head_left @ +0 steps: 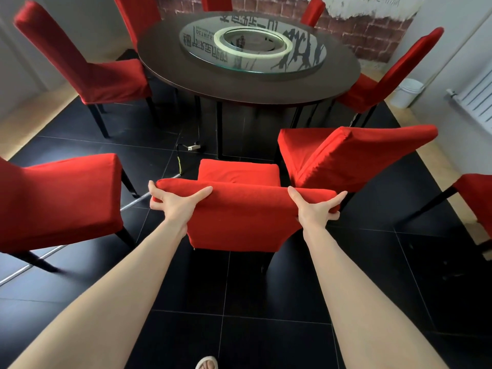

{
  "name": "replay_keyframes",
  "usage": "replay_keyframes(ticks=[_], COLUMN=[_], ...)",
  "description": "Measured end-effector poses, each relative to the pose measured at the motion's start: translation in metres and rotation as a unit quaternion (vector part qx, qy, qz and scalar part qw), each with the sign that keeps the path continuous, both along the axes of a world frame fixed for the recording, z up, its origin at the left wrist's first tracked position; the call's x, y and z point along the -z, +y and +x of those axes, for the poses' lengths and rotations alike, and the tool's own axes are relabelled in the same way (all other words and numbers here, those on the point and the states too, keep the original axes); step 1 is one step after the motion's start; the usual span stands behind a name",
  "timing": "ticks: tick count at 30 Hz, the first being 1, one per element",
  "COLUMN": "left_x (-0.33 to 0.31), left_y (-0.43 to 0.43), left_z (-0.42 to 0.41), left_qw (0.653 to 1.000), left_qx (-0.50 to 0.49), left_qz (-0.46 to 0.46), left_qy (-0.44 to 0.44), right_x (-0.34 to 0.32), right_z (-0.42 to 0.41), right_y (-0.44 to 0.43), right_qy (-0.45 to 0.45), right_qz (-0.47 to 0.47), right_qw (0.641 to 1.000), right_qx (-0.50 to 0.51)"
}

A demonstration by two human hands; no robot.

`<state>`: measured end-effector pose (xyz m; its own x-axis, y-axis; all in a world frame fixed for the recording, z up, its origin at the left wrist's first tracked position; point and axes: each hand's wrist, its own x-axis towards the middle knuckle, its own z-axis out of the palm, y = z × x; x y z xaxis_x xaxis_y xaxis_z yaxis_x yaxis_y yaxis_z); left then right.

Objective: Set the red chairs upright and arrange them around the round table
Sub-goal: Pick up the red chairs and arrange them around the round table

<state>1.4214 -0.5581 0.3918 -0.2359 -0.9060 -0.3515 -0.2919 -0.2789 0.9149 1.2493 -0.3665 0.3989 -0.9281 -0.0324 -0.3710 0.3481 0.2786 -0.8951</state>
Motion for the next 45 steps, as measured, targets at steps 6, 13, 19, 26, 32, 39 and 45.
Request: replay_keyframes(ticks=[6, 13, 19, 26, 32, 39, 45], left_x=[-0.003, -0.001, -0.001, 0.0, 0.002, 0.004, 0.004], left_y=[-0.02, -0.033, -0.05, -0.069, -0.084, -0.101, -0.111], left_z=[-0.002, -0.019, -0.037, -0.07, -0.105, -0.15, -0.183], left_qw=[1.0, 1.0, 1.0, 0.999, 0.999, 0.999, 1.0], left_qx=[0.009, 0.018, 0.026, 0.036, 0.039, 0.034, 0.021], left_qz=[0.004, -0.005, -0.009, -0.007, -0.009, -0.015, -0.018], left_qy=[-0.01, -0.013, -0.013, -0.019, -0.01, -0.011, -0.007], right_x=[0.0, 0.003, 0.006, 0.007, 0.009, 0.01, 0.01], right_z=[0.002, -0.018, -0.036, -0.068, -0.105, -0.152, -0.19], right_y=[-0.015, -0.026, -0.041, -0.057, -0.071, -0.09, -0.103], right_qy=[0.0, 0.0, 0.001, 0.005, 0.012, 0.01, 0.011], right_qz=[0.001, 0.005, -0.002, -0.002, -0.005, -0.001, 0.003], right_qw=[1.0, 1.0, 1.0, 1.0, 1.0, 1.0, 1.0], right_qx=[0.011, 0.009, 0.012, 0.011, 0.012, 0.003, -0.005])
